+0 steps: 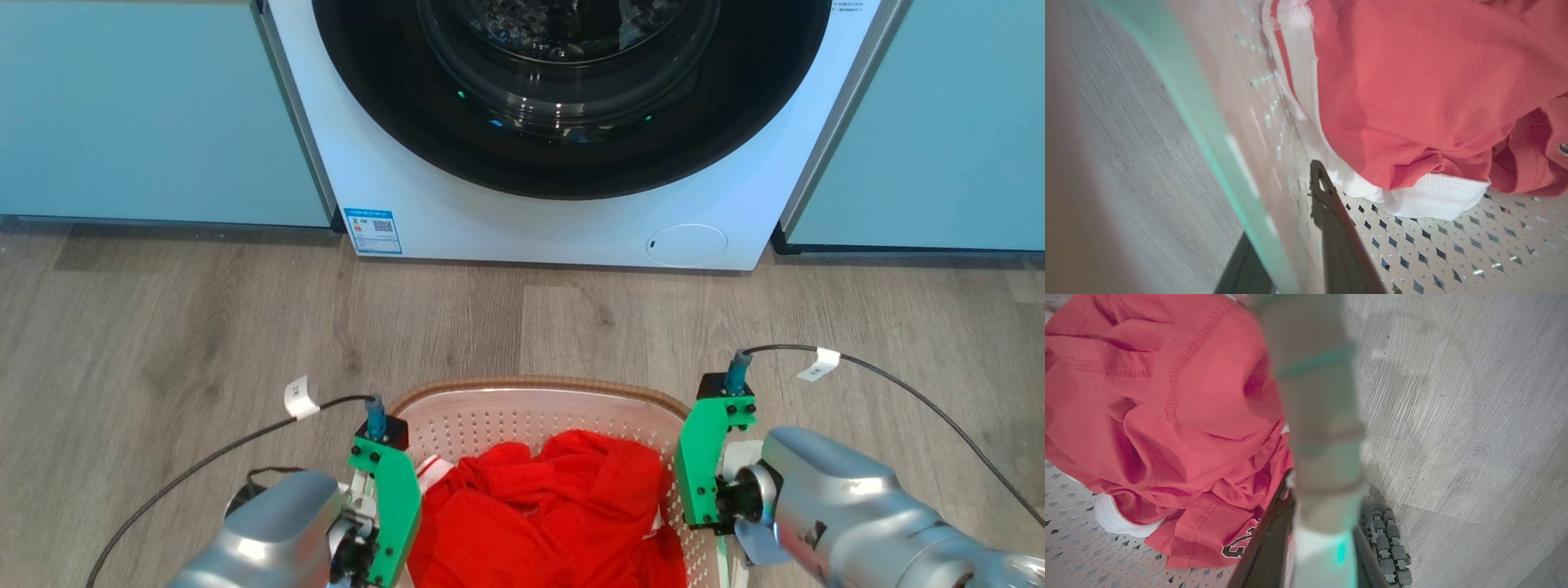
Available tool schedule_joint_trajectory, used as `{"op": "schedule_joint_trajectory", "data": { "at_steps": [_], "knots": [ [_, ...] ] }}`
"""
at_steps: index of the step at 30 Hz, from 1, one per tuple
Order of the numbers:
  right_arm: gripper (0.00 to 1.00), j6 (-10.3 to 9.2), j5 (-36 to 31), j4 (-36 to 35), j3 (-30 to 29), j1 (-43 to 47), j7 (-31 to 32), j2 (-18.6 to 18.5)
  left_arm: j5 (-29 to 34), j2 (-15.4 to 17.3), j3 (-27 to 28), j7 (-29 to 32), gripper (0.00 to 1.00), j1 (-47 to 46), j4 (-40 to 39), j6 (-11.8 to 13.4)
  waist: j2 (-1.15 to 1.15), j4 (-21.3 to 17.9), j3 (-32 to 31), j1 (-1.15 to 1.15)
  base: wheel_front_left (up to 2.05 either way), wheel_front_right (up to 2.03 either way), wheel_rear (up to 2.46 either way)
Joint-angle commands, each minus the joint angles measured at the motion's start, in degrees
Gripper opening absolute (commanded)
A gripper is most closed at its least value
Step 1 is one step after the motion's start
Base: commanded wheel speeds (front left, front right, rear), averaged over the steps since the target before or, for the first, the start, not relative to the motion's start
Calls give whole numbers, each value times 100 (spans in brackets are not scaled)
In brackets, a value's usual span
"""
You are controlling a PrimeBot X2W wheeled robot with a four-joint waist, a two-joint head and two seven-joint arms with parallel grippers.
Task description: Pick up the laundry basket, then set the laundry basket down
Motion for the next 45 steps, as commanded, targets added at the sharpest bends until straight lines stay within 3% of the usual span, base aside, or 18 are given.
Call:
{"op": "schedule_joint_trajectory", "data": {
  "at_steps": [1,45],
  "knots": [
    [0,90,-33,-230,18,-169,-71,177,67,-82,-39,59,0,-120,-175,-96,0,2,-6,0,0,0,0],
    [0,90,-61,-230,43,-92,-128,143,76,-90,-39,100,0,-66,-146,-96,0,30,-76,0,0,0,0]
  ]
}}
